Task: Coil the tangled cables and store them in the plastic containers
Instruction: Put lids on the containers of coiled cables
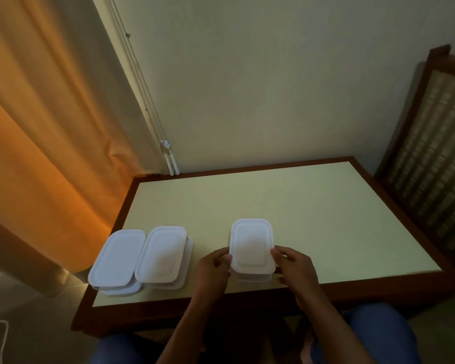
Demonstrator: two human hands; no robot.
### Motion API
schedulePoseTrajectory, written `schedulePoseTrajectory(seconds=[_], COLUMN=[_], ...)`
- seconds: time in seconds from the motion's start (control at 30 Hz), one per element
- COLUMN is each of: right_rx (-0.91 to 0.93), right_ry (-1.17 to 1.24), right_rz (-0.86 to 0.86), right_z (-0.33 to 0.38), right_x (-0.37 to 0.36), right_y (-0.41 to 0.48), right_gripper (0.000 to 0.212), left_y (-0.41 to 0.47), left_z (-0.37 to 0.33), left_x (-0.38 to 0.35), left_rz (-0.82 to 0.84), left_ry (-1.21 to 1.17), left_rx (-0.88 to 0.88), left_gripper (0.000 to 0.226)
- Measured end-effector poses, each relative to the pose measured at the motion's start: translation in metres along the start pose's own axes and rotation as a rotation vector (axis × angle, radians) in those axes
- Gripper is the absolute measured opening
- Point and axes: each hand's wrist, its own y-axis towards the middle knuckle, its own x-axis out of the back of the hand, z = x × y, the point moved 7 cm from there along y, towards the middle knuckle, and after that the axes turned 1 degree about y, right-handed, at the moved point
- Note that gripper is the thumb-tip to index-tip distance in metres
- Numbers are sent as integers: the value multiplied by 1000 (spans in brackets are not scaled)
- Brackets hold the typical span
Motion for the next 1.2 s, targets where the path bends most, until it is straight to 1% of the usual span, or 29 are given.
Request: schedulePoseTrajectory(seconds=[0.03,0.07,0.2,0.37,0.43,0.5,0.6,0.67,0.83,0.9,1.07,1.2], right_rx=[2,5,9,-16,-20,-23,-41,-28,26,21,3,-10], right_ry=[5,8,29,63,88,93,77,74,14,-7,-27,-16], right_rz=[-15,-33,-91,-163,-176,-152,-70,-57,-160,-186,-218,-248], right_z=[0,-1,-5,-16,-17,-16,-18,-19,-16,-15,-10,1], right_x=[9,20,58,106,121,130,130,130,140,144,161,182], right_y=[2,4,14,23,23,20,16,15,26,36,75,121], right_gripper=[21,21,20,19,17,17,19,19,21,18,32,32], left_y=[1,1,5,2,0,-2,-3,-2,12,19,48,80], left_z=[-2,-7,-16,-30,-32,-30,-27,-28,-36,-44,-69,-90], left_x=[-9,-20,-57,-104,-118,-128,-136,-141,-156,-165,-192,-223], left_rz=[18,44,110,186,219,239,253,253,259,249,241,242], left_ry=[-8,-7,-20,0,6,7,-1,-41,-85,-87,-113,-189], left_rx=[-6,-15,-22,-21,-21,-15,-16,-18,-6,9,41,75], left_gripper=[24,25,37,30,34,42,43,40,40,39,35,33])
